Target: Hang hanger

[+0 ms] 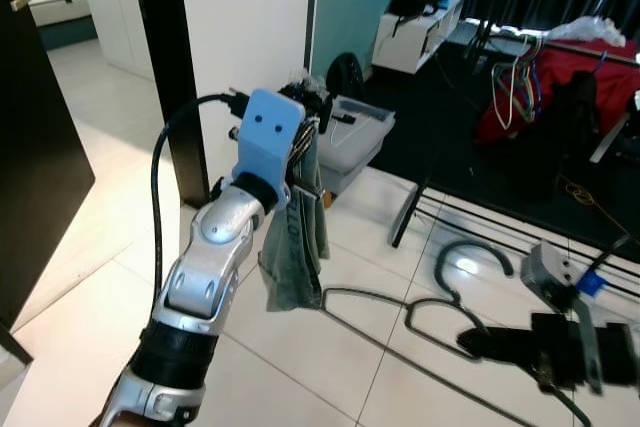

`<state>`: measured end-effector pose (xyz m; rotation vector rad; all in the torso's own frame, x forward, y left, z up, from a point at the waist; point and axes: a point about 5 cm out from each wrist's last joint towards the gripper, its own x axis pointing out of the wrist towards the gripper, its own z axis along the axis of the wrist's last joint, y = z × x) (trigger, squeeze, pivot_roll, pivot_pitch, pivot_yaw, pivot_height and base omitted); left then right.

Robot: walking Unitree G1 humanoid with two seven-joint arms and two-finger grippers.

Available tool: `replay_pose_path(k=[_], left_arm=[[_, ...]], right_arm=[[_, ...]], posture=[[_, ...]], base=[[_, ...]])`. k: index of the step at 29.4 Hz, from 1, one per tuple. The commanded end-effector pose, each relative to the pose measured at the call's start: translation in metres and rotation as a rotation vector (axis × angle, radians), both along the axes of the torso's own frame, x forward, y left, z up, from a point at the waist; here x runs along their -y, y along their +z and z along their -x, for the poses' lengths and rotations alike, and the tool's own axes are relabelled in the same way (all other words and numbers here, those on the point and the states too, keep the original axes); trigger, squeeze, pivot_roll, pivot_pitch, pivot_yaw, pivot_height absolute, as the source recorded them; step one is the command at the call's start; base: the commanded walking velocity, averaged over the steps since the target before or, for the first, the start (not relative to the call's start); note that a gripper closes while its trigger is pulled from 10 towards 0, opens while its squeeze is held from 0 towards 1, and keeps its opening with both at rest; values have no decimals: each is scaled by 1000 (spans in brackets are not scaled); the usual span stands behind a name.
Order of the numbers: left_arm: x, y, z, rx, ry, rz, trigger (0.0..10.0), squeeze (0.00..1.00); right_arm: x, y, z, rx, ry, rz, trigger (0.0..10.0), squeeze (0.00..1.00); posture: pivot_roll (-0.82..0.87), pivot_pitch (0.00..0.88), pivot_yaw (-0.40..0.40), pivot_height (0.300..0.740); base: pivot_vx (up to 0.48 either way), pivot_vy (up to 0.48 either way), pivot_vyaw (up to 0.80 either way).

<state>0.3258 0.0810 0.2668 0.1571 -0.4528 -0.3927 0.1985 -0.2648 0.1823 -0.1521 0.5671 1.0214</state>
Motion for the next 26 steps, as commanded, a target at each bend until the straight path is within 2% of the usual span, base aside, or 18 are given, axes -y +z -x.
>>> replay_pose_path(k=[1,3,8,19,23,26], left_arm=[[0,1,0,2,3,-9,10000,0],[-2,1,-1,0,11,-11,10000,0],[-1,2,-2,2,7,-5,10000,0],[7,2,1,0,-17,0,10000,0],[5,2,1,-2,-16,-2,10000,0],[5,4,0,2,-14,-1,10000,0]], right_arm=[[5,8,4,12,10,3,10000,0],[13,14,5,29,-21,7,10000,0],[15,20,-2,88,-64,-7,10000,0],[-13,8,-21,121,-8,-63,10000,0],[-16,5,-28,139,-28,-56,10000,0],[-21,2,-41,204,-65,-18,10000,0]], posture=[[-39,38,-68,740],[-50,38,-64,740],[-56,36,-60,740],[-38,43,-60,740],[-35,41,-58,740],[-33,42,-56,740]], base=[[0,0,0],[0,0,0],[0,0,0],[0,0,0],[0,0,0],[0,0,0]])
